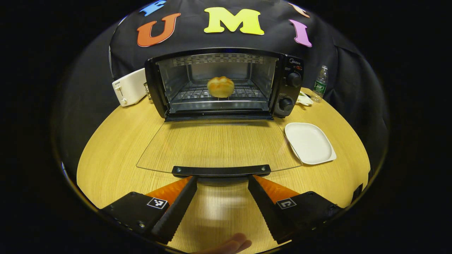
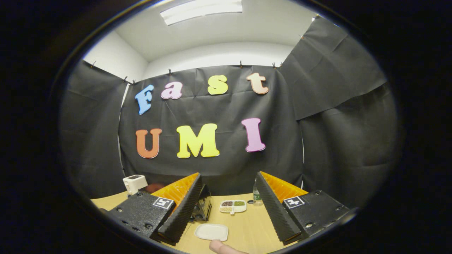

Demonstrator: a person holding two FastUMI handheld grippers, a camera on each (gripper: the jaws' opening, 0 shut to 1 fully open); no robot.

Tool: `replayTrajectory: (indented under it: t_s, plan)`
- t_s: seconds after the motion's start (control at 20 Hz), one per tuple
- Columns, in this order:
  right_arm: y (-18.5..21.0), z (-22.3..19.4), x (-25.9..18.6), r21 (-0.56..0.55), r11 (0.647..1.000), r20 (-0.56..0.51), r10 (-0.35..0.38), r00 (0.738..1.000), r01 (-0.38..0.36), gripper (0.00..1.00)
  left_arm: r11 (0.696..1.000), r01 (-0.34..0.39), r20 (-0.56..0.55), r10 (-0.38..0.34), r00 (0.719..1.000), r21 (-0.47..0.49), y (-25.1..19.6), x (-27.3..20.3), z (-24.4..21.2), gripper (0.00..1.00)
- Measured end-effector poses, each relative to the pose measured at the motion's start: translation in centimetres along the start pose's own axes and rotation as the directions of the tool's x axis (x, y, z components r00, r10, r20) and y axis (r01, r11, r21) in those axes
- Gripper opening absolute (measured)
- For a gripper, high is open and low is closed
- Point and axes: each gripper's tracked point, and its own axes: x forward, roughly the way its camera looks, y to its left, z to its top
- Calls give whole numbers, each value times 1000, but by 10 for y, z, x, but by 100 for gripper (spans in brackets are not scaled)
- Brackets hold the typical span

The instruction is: Open the electric oven with the left hand, put the food in, and close the electric oven.

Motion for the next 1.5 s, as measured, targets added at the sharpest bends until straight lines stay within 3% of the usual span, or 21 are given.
replayTrajectory:
  t_s: [0.1,0.25,0.9,0.95,1.0,1.25,1.5]
  plan:
    - [3,-2,1,-18,1000,-6,4,1000,-4,98,1000,-1,16,1,1000,-5,0,-4,6,96]
    - [7,-3,1,-40,999,-14,11,1000,-11,93,1000,-5,58,5,998,2,0,-14,23,96]
    - [3,-8,-2,-28,1000,-26,-3,1000,3,94,1000,-8,197,6,980,13,3,-33,94,96]
    - [4,-9,-4,-29,1000,-28,-2,1000,1,94,1000,-9,214,6,977,11,3,-34,101,89]
    - [5,-10,-4,-30,1000,-30,-1,1000,0,94,1000,-7,232,5,973,10,5,-34,108,97]
    - [4,-9,-12,-36,999,-33,-10,999,9,94,999,15,243,-4,970,-47,10,-20,132,99]
    - [6,-14,-17,-40,999,-49,-12,999,10,94,997,-35,277,53,959,-69,30,-15,145,98]
